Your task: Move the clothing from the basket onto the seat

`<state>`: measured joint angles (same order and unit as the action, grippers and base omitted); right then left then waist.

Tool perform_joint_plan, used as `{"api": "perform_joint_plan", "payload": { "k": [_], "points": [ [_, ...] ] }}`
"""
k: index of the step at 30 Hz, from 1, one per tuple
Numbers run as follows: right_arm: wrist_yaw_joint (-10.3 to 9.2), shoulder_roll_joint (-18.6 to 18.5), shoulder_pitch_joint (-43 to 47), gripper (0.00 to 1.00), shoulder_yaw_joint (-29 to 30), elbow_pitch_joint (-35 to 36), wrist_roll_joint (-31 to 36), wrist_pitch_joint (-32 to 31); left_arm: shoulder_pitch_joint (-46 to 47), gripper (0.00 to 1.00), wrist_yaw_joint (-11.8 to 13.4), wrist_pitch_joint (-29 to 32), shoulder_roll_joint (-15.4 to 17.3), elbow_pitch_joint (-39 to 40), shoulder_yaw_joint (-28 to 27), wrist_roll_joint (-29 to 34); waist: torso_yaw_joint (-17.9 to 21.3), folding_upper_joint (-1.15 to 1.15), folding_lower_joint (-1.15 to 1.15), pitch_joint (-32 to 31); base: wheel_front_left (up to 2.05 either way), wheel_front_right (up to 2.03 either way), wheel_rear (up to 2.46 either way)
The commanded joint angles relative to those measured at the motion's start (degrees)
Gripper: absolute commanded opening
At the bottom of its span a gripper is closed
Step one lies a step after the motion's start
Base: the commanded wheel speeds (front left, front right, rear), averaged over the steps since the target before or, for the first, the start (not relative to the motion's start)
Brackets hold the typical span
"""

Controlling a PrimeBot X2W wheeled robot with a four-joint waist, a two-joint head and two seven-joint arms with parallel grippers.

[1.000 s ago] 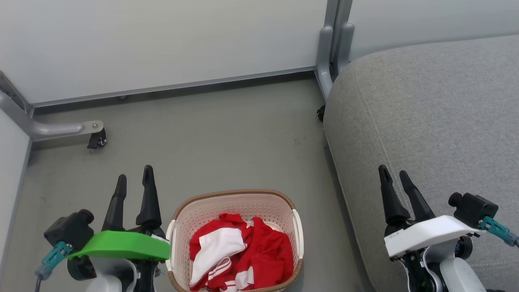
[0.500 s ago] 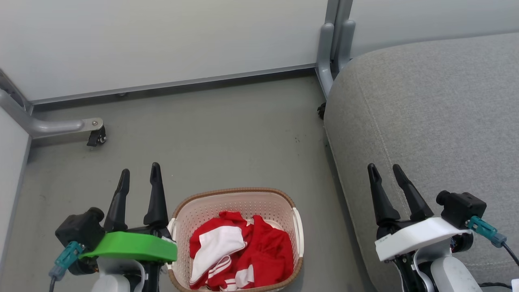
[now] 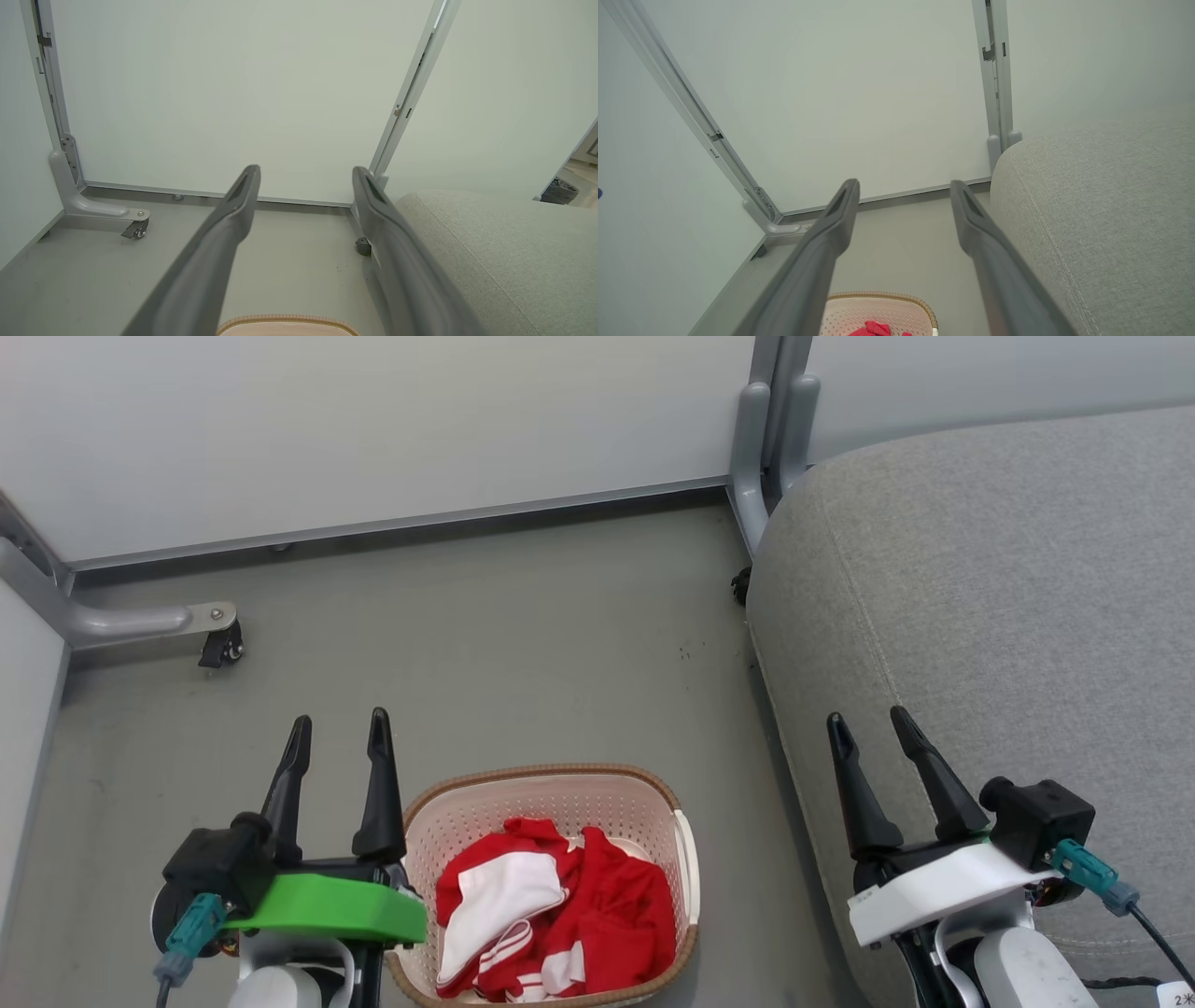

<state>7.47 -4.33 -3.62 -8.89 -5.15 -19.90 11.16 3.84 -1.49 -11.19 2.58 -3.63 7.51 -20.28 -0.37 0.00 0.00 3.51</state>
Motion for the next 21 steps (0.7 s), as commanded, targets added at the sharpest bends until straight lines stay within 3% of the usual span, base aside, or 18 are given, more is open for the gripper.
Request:
{"api": "perform_joint_plan", "payload": {
  "k": [1, 21],
  "points": [
    [0.03, -0.3, 0.0, 1.00, -0.3, 0.7, 1.5, 0.5, 0.5, 1.00, 0.1, -0.5, 0.4, 0.7, 0.3, 1.7, 0.0, 0.00, 0.00, 0.0, 0.00, 0.00, 0.00],
    [0.03, 0.4, 0.8, 1.00, -0.3, 1.3, 9.2, 2.8, -0.6, 1.00, 1.0, -2.8, 0.4, 1.2, 1.4, 9.4, 0.0, 0.00, 0.00, 0.3, 0.00, 0.00, 0.00]
  ]
}}
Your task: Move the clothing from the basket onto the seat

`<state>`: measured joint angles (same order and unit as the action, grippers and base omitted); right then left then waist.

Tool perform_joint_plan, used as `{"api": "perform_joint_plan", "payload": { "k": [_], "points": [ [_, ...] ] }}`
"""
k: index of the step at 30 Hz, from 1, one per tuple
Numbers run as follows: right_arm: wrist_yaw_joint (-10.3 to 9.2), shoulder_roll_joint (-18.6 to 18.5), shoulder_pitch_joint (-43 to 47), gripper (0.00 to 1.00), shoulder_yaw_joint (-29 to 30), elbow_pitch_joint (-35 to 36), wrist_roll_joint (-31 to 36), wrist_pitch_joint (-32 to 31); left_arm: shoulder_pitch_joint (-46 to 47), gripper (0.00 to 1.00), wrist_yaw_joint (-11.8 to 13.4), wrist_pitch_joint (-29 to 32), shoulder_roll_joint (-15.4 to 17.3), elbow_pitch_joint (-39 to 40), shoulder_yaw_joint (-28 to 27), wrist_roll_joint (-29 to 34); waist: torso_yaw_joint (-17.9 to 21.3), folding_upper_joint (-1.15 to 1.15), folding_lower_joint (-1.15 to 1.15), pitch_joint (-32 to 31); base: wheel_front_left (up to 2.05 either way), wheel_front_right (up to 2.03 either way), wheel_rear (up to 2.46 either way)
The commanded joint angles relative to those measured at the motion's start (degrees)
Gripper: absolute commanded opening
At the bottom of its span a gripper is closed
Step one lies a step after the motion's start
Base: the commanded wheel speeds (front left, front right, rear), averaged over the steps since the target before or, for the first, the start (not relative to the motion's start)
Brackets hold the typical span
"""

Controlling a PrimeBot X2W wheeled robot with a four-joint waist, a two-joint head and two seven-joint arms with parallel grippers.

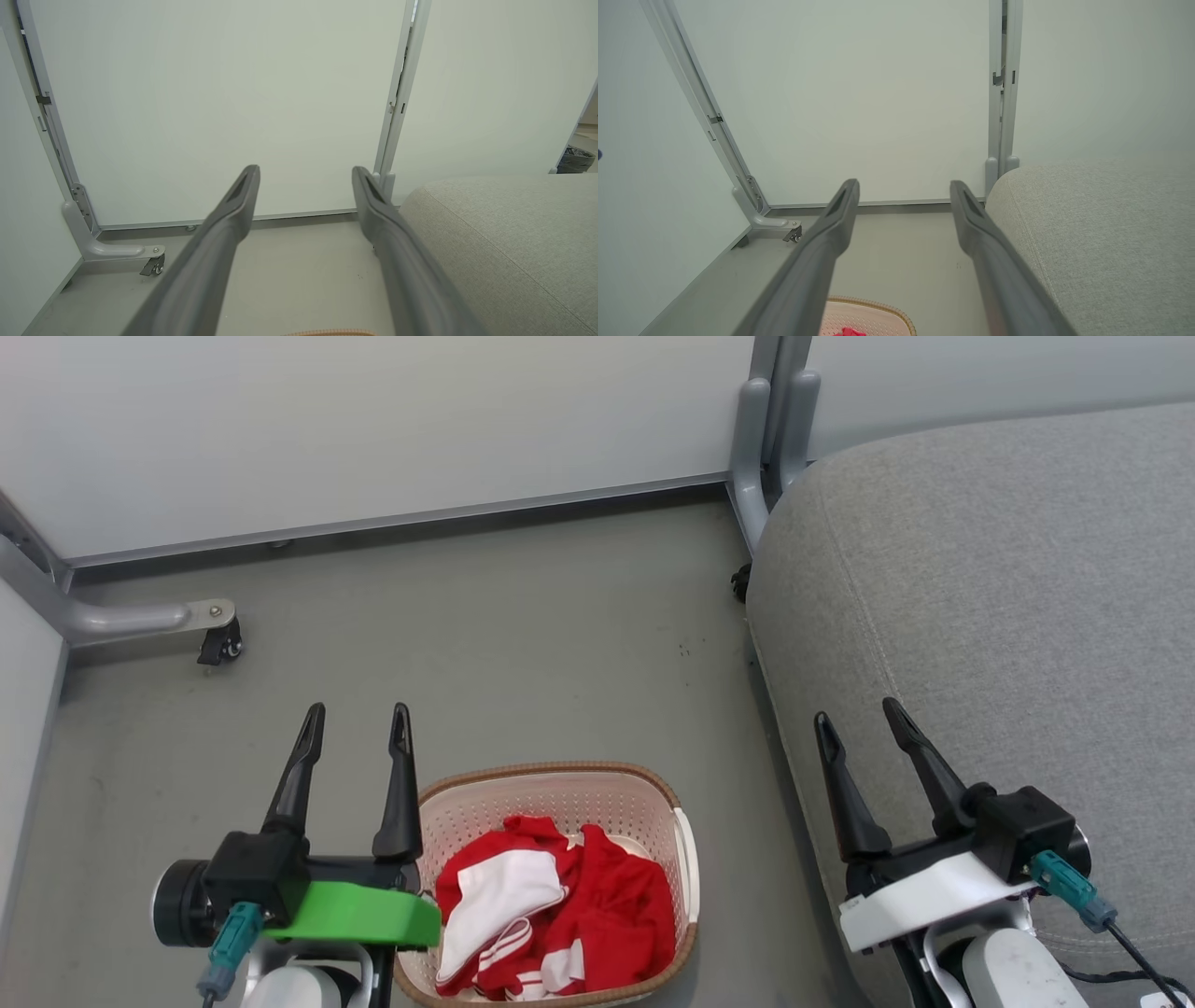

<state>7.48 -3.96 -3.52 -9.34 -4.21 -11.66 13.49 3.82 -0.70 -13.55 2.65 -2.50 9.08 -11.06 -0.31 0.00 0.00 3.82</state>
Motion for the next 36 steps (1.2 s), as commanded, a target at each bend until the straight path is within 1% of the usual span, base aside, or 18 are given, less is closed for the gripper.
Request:
{"api": "perform_joint_plan", "payload": {
  "k": [1, 14, 36],
  "points": [
    [0.02, 0.1, 0.8, 1.00, 0.2, 0.4, 1.3, 0.6, -0.8, 1.00, 0.2, -0.5, 0.3, 0.0, -0.3, 0.0, -0.1, 0.00, 0.00, -0.1, 0.00, 0.00, 0.00],
    [0.02, 0.2, 1.4, 1.00, 0.4, 0.8, 6.0, 1.8, -2.0, 1.00, -0.6, -1.8, 0.4, -0.8, -0.4, 3.1, -0.5, 0.00, 0.00, -0.3, 0.00, 0.00, 0.00],
    [0.02, 0.2, 1.4, 1.00, 0.7, 0.5, 5.5, 1.8, -1.9, 1.00, -0.8, -1.6, 0.4, -2.6, -0.6, 2.6, -0.6, 0.00, 0.00, 0.1, 0.00, 0.00, 0.00]
  ]
}}
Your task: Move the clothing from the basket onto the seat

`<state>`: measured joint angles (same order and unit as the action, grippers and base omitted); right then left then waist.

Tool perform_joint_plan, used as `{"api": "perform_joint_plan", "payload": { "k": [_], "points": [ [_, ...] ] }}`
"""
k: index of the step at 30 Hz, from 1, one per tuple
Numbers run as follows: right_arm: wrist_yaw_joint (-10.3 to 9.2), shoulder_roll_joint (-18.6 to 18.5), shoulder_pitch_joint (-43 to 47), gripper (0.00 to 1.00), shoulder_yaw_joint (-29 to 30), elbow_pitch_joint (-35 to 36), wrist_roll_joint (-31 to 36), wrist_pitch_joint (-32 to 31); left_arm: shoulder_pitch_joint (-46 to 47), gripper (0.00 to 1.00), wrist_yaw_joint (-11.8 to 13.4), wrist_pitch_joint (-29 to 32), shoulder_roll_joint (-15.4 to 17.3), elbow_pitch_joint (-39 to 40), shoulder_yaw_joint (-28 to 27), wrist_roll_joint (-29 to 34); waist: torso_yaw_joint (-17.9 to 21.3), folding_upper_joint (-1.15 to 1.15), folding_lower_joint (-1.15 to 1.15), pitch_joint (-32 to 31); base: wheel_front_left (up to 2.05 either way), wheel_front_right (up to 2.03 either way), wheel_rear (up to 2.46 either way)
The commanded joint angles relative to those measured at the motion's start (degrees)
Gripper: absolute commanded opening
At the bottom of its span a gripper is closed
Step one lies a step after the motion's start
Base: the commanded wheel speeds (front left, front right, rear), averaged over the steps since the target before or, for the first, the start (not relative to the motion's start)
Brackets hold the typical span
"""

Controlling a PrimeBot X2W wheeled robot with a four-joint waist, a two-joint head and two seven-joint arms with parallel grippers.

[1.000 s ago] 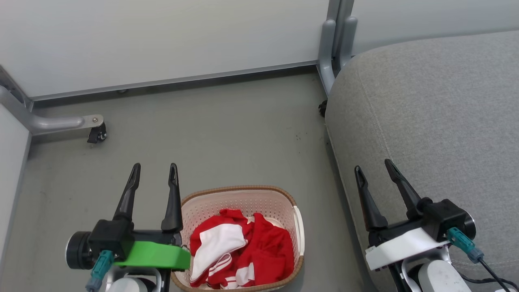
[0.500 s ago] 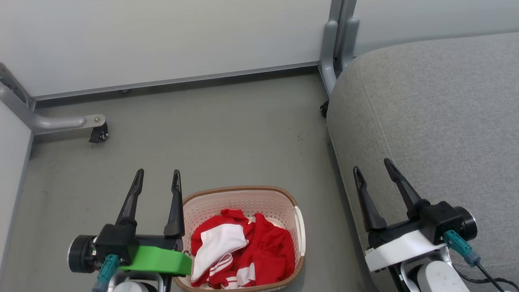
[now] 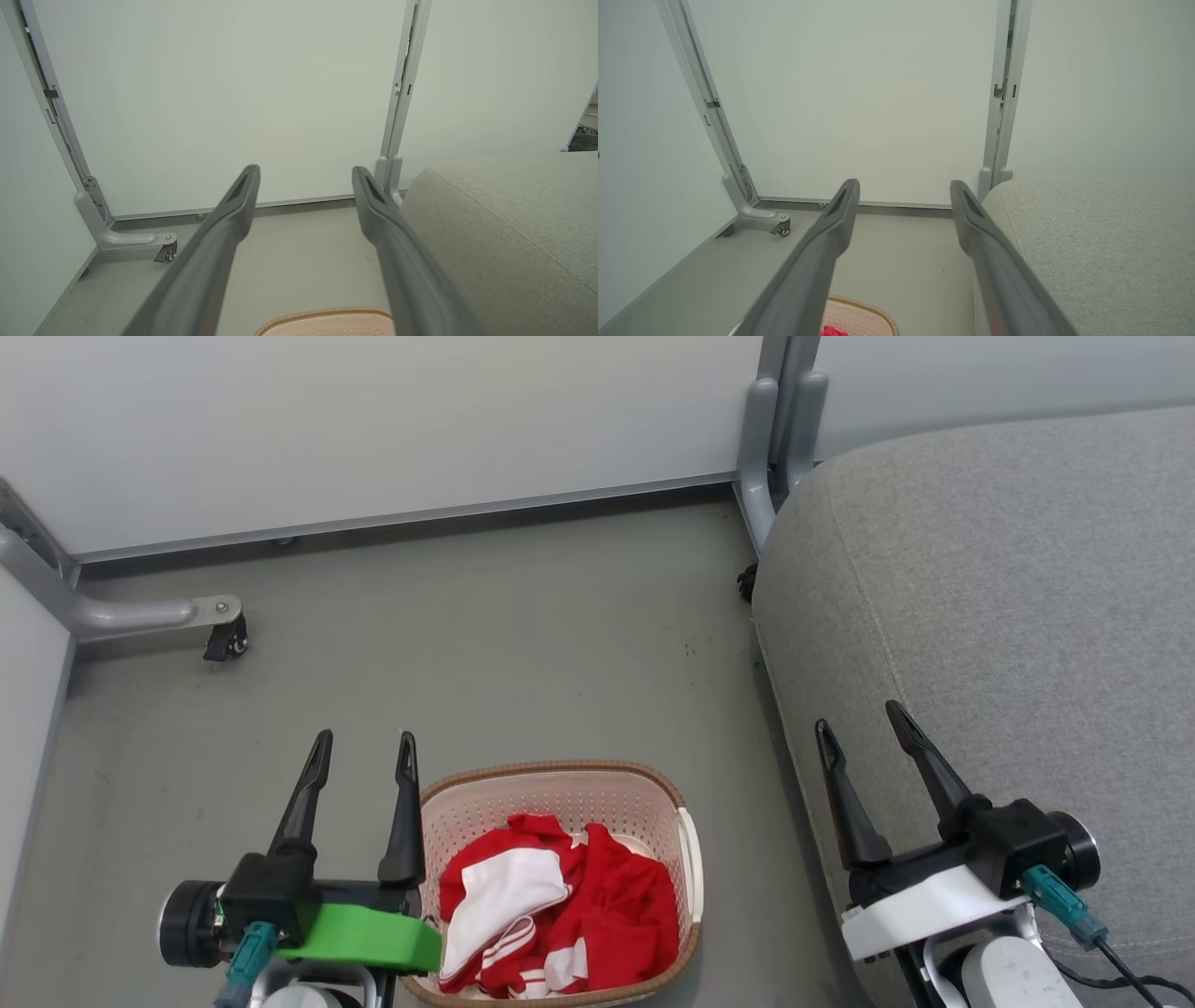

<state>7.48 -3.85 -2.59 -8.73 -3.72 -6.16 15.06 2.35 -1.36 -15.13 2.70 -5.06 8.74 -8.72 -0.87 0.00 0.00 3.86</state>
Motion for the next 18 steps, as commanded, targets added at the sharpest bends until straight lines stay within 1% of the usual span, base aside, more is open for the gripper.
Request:
{"api": "perform_joint_plan", "payload": {
  "k": [1, 5, 10, 14, 18],
  "points": [
    [0.02, 0.1, 0.4, 1.00, 0.1, 0.1, 0.0, 0.2, -0.4, 1.00, -0.1, 0.0, 0.3, 0.0, -0.2, 0.3, 0.0, 0.00, 0.00, 0.1, 0.00, 0.00, 0.00],
    [0.02, 0.1, 0.2, 1.00, 0.0, 0.2, 0.0, 0.2, -0.5, 1.00, 0.4, 0.0, 0.3, -0.2, -0.2, 0.8, 0.1, 0.00, 0.00, 0.4, 0.00, 0.00, 0.00],
    [0.01, 0.1, -1.0, 1.00, 0.3, 0.7, 0.4, 0.2, 0.8, 1.00, 1.0, 0.0, 0.3, -0.7, -0.1, 1.4, 0.2, 0.00, 0.00, 2.4, 0.00, 0.00, 0.00],
    [0.02, 0.0, -2.3, 1.00, 0.8, 1.3, 0.5, 0.2, 2.7, 1.00, 1.3, 0.0, 0.3, -3.1, 0.5, 2.0, 0.3, 0.00, 0.00, 5.7, 0.00, 0.00, 0.00],
    [0.01, -0.3, -4.5, 1.00, 1.5, 1.9, 0.9, 0.2, 5.5, 1.00, 0.4, 0.0, 0.3, -6.8, 1.6, 3.3, 0.6, 0.00, 0.00, 10.1, 0.00, 0.00, 0.00]
  ]
}}
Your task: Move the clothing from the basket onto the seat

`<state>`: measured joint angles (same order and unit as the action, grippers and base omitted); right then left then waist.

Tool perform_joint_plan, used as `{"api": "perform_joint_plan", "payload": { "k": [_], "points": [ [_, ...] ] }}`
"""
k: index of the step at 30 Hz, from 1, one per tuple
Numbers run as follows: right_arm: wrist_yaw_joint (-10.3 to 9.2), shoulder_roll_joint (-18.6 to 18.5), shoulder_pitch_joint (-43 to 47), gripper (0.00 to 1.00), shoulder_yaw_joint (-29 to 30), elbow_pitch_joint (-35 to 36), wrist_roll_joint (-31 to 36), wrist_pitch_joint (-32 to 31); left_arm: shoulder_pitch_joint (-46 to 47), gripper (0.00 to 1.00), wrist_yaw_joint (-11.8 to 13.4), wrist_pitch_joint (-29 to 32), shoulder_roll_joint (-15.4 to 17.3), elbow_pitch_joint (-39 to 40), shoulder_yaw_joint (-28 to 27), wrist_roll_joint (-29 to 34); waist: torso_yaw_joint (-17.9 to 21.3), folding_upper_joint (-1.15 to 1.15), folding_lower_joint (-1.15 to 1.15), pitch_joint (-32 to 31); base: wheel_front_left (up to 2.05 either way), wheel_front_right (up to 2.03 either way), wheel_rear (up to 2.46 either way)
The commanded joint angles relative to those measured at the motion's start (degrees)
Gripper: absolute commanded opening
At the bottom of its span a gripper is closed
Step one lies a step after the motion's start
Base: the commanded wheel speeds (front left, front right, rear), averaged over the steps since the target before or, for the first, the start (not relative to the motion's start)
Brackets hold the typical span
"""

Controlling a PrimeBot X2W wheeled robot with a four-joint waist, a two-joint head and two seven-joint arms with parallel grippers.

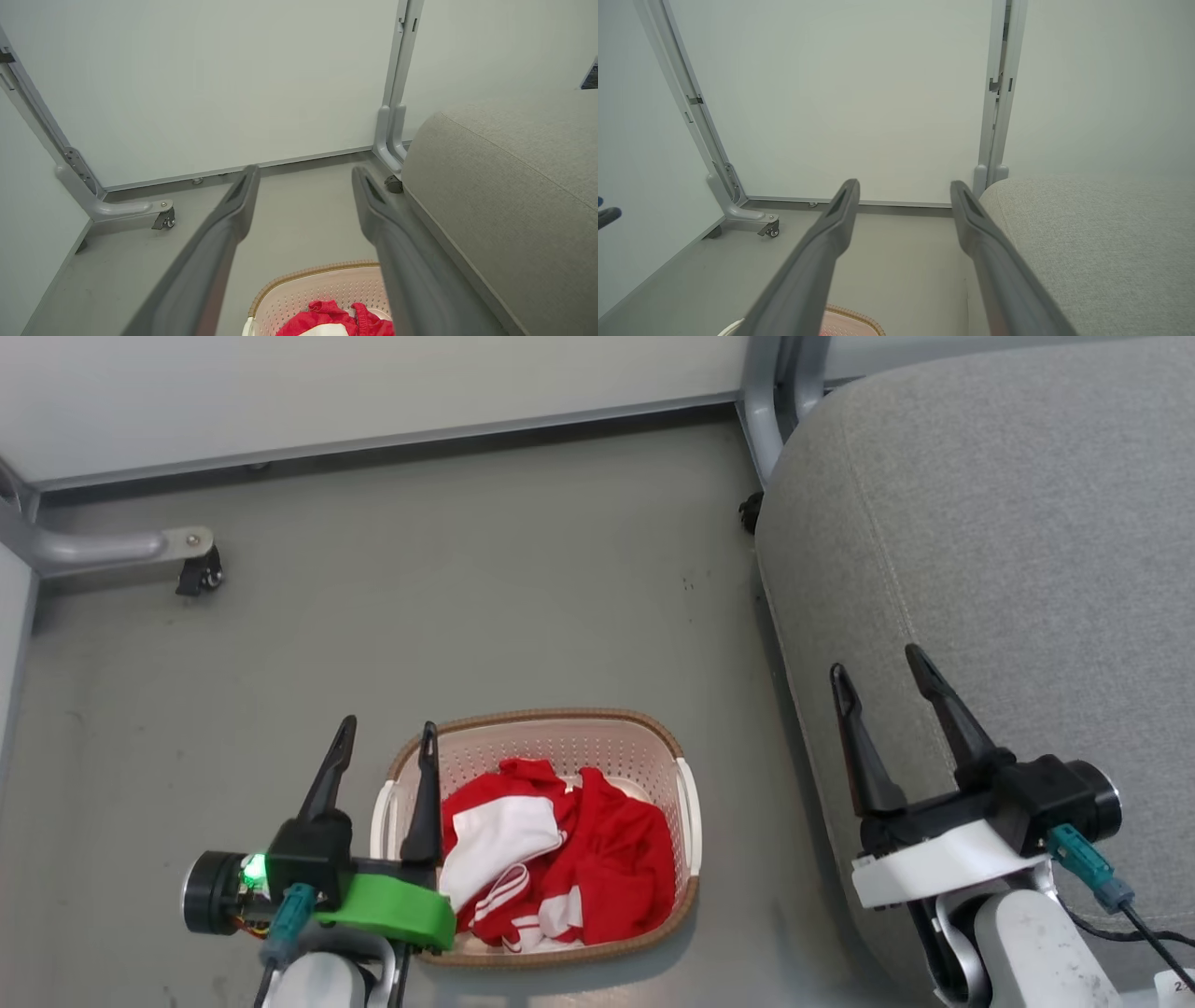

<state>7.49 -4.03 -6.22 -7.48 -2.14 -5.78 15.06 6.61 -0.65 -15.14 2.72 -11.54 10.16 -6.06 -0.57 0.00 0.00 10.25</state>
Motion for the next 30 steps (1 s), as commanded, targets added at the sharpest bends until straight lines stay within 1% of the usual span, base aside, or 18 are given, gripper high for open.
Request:
{"api": "perform_joint_plan", "payload": {
  "k": [1, 4, 8, 10, 12, 15, 19, 22, 26, 30],
  "points": [
    [0.00, -0.2, -1.4, 1.00, 0.4, 0.4, 0.7, 0.2, 2.2, 1.00, -0.7, 0.0, 0.3, -1.2, 0.6, 1.6, 0.4, 0.00, 0.00, 4.8, 0.00, 0.00, 0.00],
    [0.00, -0.5, -3.3, 1.00, 1.2, 1.0, 0.8, 0.2, 5.4, 1.00, -2.5, 0.0, 0.6, -4.9, 2.3, 4.1, 0.9, 0.00, 0.00, 8.7, 0.00, 0.00, 0.00],
    [0.00, -0.7, -6.2, 1.00, 2.9, 2.2, 1.2, 0.2, 11.0, 1.00, -5.0, 0.0, 1.9, -9.3, 6.3, 6.4, 2.1, 0.00, 0.00, 14.7, 0.00, 0.00, 0.00],
    [0.00, -0.6, -7.7, 1.00, 3.6, 2.8, 1.4, 0.2, 13.7, 1.00, -5.9, 0.0, 3.0, -11.3, 8.5, 6.8, 2.9, 0.00, 0.00, 17.5, 0.00, 0.00, 0.00],
    [0.00, -0.5, -9.1, 1.00, 4.1, 3.6, 1.5, 0.2, 16.4, 1.00, -6.2, 0.0, 4.0, -13.8, 10.0, 7.1, 3.8, 0.00, 0.00, 20.5, 0.00, 0.00, 0.00],
    [0.00, -0.2, -11.1, 1.00, 4.6, 4.7, 1.6, 0.2, 20.7, 1.00, -6.4, 0.0, 5.3, -18.4, 11.5, 8.2, 5.3, 0.00, 0.00, 24.5, 0.00, 0.00, 0.00],
    [0.00, 0.5, -13.7, 1.00, 4.8, 6.3, 1.6, 0.2, 26.5, 1.00, -3.6, 0.0, 6.8, -27.2, 12.7, 11.0, 7.7, 0.00, 0.00, 29.4, 0.00, 0.00, 0.00],
    [0.00, 0.7, -15.5, 1.00, 4.5, 7.6, 1.6, 0.2, 30.6, 1.00, -3.0, 0.0, 7.6, -33.4, 13.9, 12.7, 9.8, 0.00, 0.00, 32.9, 0.00, 0.00, 0.00],
    [0.00, 1.1, -17.5, 1.00, 4.2, 9.7, 1.2, 0.2, 35.2, 1.00, -3.6, 0.0, 9.1, -40.5, 16.2, 14.8, 12.5, 0.00, 0.00, 36.9, 0.00, 0.00, 0.00],
    [0.00, 1.2, -18.9, 1.00, 3.8, 11.7, -0.9, 0.2, 39.6, 1.00, -3.8, 1.1, 10.0, -47.8, 18.7, 17.2, 14.7, 0.00, 0.00, 40.2, 0.00, 0.00, 0.00]
  ]
}}
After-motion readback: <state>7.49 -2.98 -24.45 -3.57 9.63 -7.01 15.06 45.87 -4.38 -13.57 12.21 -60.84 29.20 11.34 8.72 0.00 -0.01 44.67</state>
